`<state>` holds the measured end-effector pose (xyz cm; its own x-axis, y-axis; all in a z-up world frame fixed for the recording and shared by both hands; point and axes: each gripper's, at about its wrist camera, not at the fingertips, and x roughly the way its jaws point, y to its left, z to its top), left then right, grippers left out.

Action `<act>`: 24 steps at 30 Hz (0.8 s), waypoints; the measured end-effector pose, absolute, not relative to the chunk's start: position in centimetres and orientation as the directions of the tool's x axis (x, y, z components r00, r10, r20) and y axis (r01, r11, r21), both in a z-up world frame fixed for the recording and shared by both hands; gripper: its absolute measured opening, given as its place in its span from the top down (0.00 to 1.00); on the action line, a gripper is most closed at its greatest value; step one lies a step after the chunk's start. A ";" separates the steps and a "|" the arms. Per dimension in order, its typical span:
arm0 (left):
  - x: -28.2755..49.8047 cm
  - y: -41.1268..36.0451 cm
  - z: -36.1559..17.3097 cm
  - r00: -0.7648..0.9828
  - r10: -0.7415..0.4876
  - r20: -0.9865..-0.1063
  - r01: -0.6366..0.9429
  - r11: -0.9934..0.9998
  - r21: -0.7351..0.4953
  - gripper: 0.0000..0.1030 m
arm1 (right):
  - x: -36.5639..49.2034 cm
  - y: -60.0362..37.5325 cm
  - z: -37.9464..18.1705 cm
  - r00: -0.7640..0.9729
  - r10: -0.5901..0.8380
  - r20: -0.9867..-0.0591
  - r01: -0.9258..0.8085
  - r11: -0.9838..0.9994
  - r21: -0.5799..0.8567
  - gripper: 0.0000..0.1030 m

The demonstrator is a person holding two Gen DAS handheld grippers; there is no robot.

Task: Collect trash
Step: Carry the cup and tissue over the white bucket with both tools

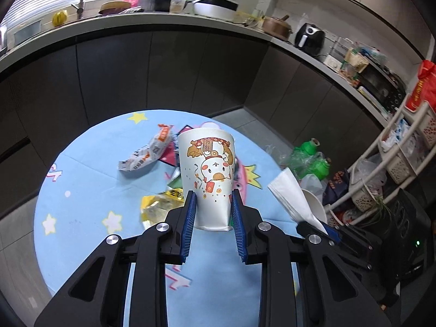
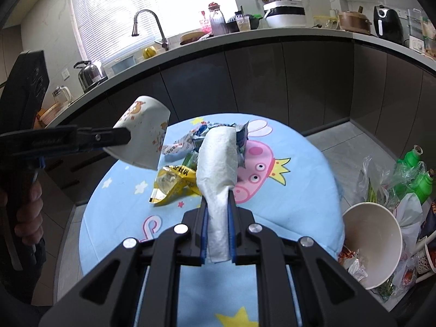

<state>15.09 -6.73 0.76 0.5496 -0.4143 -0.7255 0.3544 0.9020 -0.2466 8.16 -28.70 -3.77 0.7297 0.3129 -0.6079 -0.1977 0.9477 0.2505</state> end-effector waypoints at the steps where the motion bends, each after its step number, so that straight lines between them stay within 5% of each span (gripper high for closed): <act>1: 14.6 -7.0 1.0 0.545 -0.429 -0.721 0.367 0.895 -0.255 0.76 | 8.0 -28.9 -3.5 0.736 0.308 -0.603 -0.191 0.949 0.251 0.87; 24: 11.1 -19.6 0.3 0.390 -0.564 -0.728 0.608 0.751 -0.257 0.77 | 3.8 -39.3 -4.2 0.807 0.147 -0.572 0.051 0.948 0.314 0.87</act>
<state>11.06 -19.62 0.26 0.3900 -0.5643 -0.7277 0.6081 0.7512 -0.2566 3.77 -39.34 -4.20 0.8072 0.1466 -0.5718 0.0505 0.9479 0.3144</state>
